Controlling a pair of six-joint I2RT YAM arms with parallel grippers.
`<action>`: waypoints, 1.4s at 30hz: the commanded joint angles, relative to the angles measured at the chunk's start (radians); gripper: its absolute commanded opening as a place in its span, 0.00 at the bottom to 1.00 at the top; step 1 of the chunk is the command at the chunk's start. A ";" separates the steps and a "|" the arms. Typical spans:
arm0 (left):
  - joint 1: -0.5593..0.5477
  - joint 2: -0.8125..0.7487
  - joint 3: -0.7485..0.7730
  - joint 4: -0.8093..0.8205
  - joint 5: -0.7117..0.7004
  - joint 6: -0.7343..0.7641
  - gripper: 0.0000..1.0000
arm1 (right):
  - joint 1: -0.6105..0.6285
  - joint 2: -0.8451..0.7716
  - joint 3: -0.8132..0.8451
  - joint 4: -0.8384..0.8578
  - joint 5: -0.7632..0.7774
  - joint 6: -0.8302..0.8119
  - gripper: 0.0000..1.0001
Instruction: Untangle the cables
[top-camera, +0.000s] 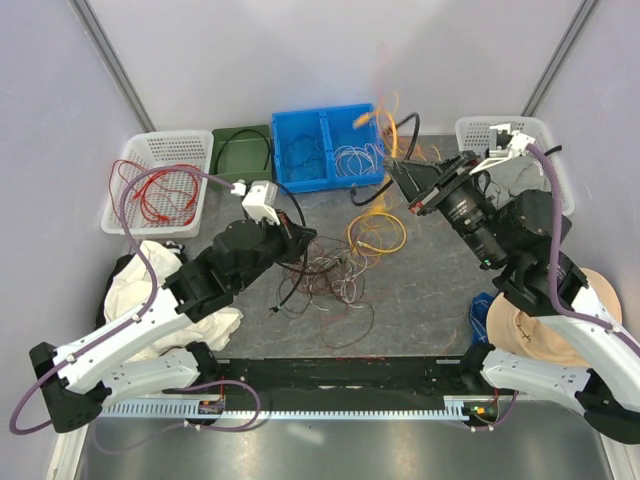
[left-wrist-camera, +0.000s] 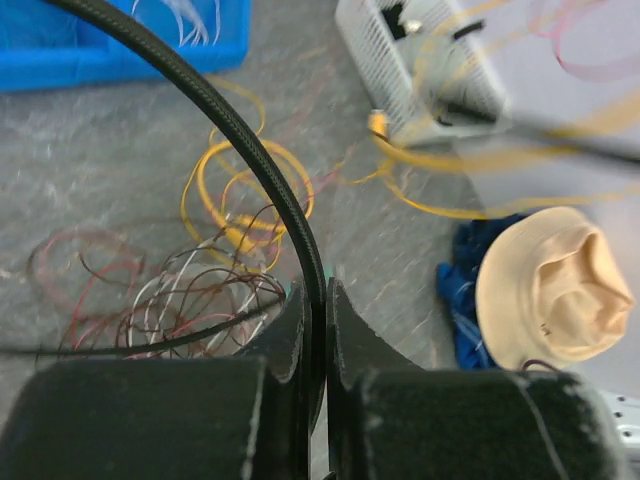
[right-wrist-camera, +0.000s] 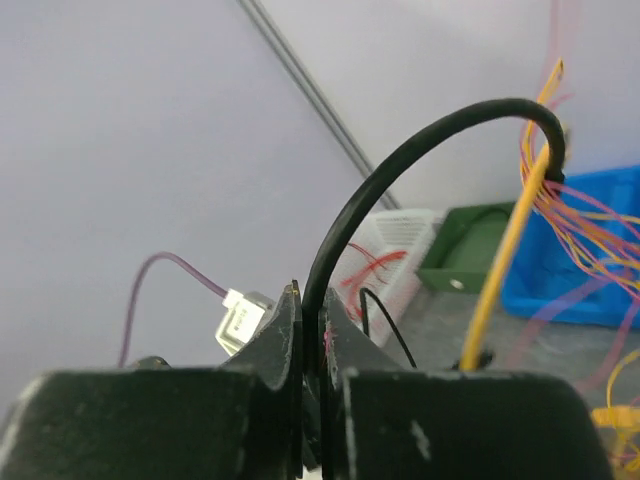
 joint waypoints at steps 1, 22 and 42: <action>0.002 -0.003 -0.012 0.000 -0.010 -0.065 0.02 | -0.003 -0.015 -0.033 -0.244 0.029 -0.101 0.00; 0.002 -0.144 -0.058 0.212 0.098 0.216 0.99 | -0.003 -0.036 -0.268 -0.222 -0.002 -0.141 0.00; -0.049 0.096 -0.364 1.095 0.524 0.342 0.95 | -0.002 0.021 -0.207 -0.143 -0.183 0.092 0.00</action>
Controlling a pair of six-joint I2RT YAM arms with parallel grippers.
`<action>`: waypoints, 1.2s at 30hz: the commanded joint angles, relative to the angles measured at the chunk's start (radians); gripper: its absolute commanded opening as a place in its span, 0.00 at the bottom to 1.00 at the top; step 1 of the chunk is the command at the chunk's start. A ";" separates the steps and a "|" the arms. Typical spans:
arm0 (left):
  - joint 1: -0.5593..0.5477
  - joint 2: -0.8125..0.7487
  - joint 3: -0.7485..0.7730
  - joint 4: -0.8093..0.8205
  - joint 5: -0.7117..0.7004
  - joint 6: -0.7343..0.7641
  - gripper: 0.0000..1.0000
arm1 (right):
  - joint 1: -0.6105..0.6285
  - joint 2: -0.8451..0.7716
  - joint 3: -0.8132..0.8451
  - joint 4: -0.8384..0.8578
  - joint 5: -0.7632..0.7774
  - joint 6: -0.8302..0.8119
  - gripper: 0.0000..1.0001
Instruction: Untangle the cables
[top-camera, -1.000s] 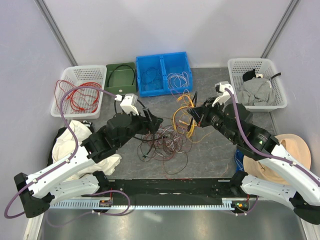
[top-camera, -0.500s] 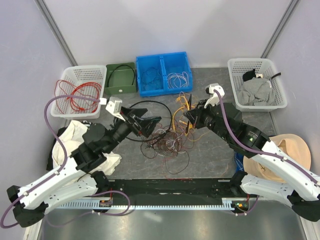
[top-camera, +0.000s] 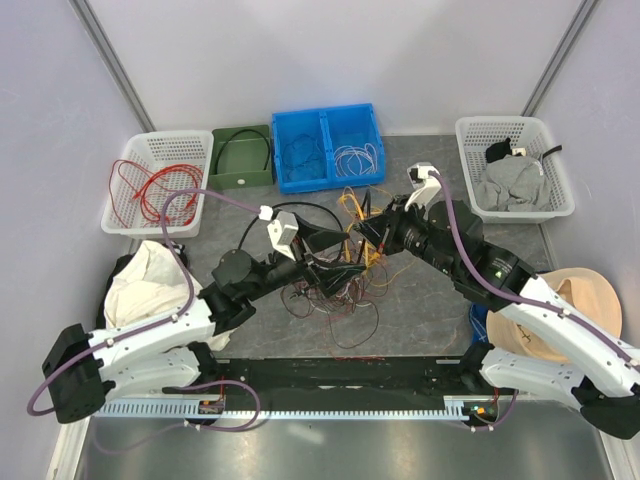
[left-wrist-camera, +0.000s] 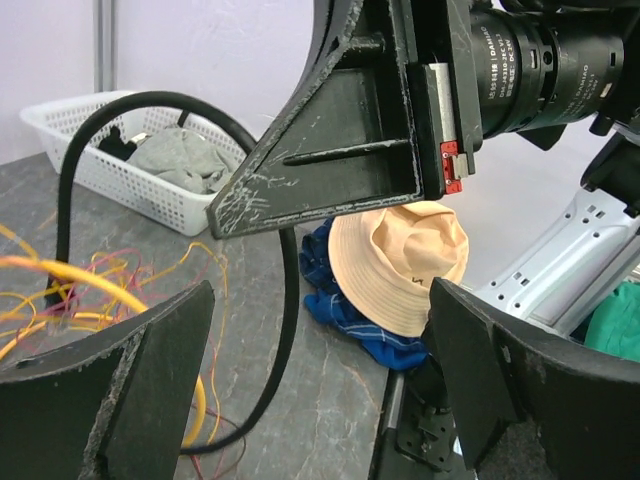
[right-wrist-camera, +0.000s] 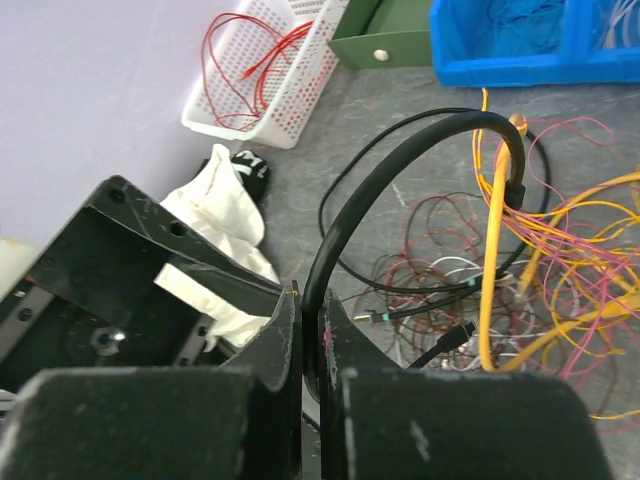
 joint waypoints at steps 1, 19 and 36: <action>-0.010 0.054 -0.021 0.210 -0.017 0.068 0.95 | -0.002 0.005 0.039 0.097 -0.072 0.071 0.00; -0.010 0.039 0.098 -0.048 -0.229 -0.006 0.02 | -0.002 -0.110 0.014 0.081 0.012 -0.016 0.77; -0.009 -0.023 0.410 -0.539 -0.249 -0.102 0.02 | -0.001 -0.198 -0.331 0.332 0.122 -0.190 0.90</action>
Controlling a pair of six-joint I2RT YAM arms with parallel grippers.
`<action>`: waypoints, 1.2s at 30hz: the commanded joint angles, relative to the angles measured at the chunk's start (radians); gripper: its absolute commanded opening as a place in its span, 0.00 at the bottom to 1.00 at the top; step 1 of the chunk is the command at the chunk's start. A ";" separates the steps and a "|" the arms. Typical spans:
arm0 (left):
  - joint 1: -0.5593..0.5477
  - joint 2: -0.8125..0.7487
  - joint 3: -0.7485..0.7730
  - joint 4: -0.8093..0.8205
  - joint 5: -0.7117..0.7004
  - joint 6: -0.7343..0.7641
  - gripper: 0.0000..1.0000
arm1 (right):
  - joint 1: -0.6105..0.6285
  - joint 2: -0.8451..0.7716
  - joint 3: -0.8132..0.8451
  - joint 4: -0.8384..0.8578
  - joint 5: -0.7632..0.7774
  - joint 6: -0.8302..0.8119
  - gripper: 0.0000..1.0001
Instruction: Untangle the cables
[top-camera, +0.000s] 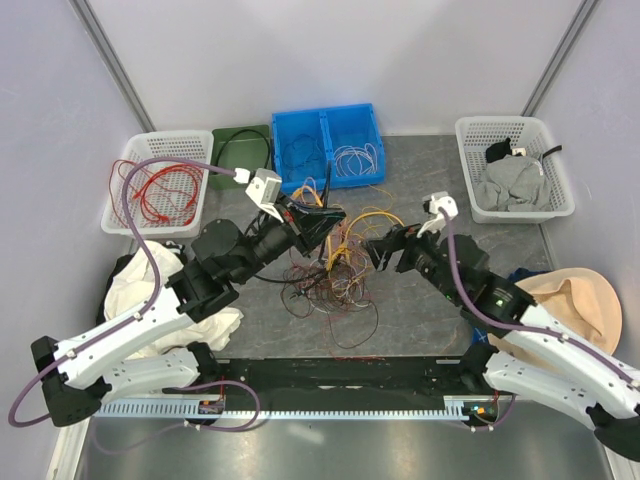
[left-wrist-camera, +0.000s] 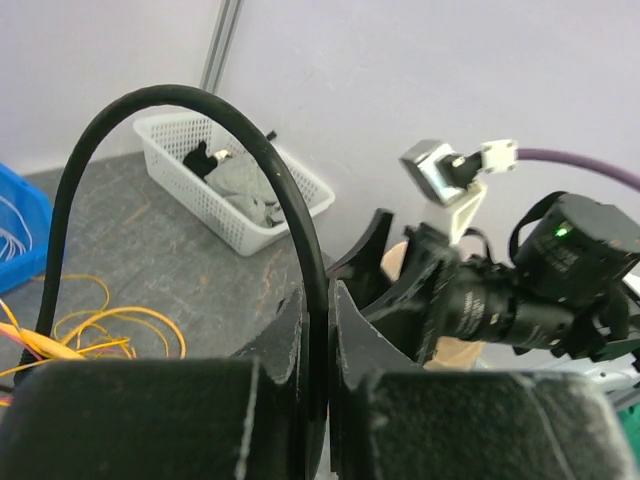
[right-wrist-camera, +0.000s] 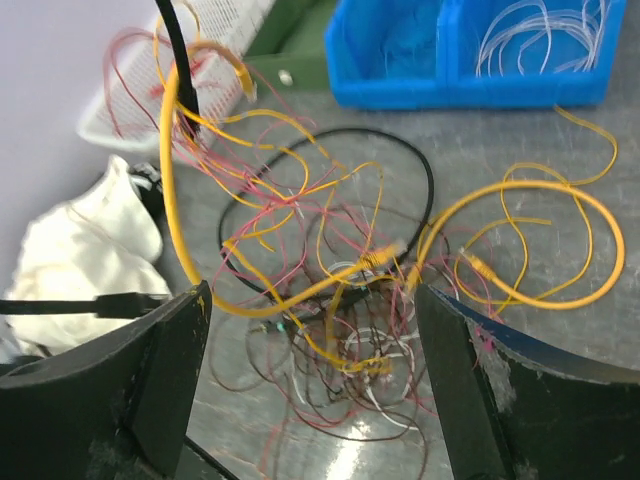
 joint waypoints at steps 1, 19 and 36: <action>0.002 0.016 0.038 -0.063 0.006 -0.046 0.02 | 0.003 0.037 -0.027 0.194 -0.031 -0.055 0.90; 0.002 0.005 0.027 -0.068 0.092 -0.060 0.02 | 0.001 0.431 0.006 0.407 -0.133 -0.092 0.83; 0.002 0.005 -0.038 -0.046 -0.058 -0.004 0.02 | 0.035 0.114 0.026 0.366 -0.144 -0.081 0.00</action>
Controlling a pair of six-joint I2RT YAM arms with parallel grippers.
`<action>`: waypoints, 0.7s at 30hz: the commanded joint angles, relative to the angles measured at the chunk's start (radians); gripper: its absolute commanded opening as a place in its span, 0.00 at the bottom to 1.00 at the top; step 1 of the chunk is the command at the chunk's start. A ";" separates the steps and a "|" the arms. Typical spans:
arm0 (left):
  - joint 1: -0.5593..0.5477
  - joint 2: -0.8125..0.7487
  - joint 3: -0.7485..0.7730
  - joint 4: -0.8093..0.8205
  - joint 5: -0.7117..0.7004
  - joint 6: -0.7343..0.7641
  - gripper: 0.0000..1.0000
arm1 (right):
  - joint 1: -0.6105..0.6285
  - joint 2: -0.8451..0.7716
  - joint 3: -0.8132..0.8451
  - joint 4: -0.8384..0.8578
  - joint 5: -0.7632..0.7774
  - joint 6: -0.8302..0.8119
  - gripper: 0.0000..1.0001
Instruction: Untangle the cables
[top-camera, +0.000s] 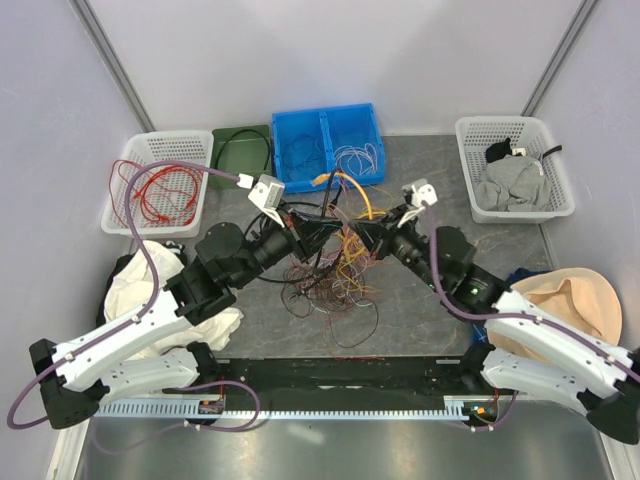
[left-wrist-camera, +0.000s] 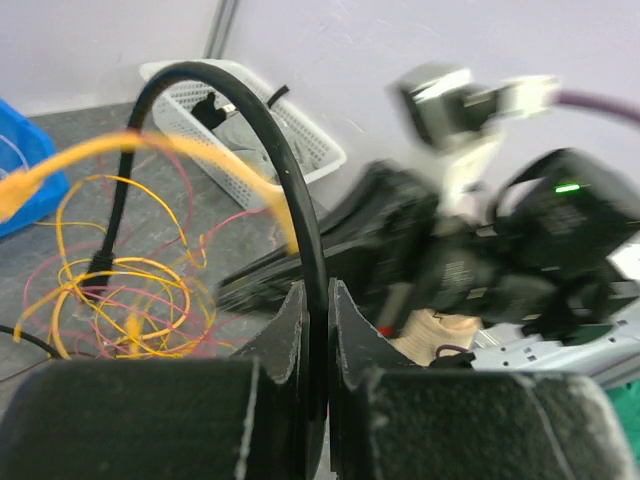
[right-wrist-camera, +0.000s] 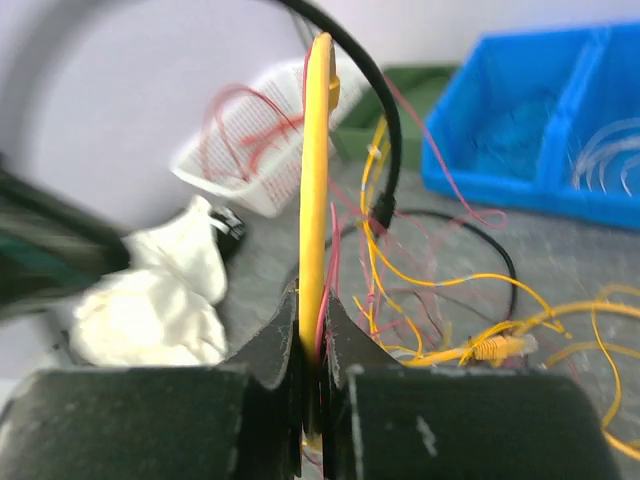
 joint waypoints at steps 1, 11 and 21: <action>0.002 0.035 -0.010 0.054 -0.053 0.032 0.02 | 0.017 -0.089 0.053 0.003 -0.043 0.021 0.00; 0.002 0.058 0.134 0.108 -0.020 0.113 0.02 | 0.020 -0.049 -0.079 -0.053 -0.217 0.056 0.00; 0.002 0.059 0.288 0.053 -0.004 0.229 0.02 | 0.037 0.086 -0.108 -0.129 -0.206 0.041 0.10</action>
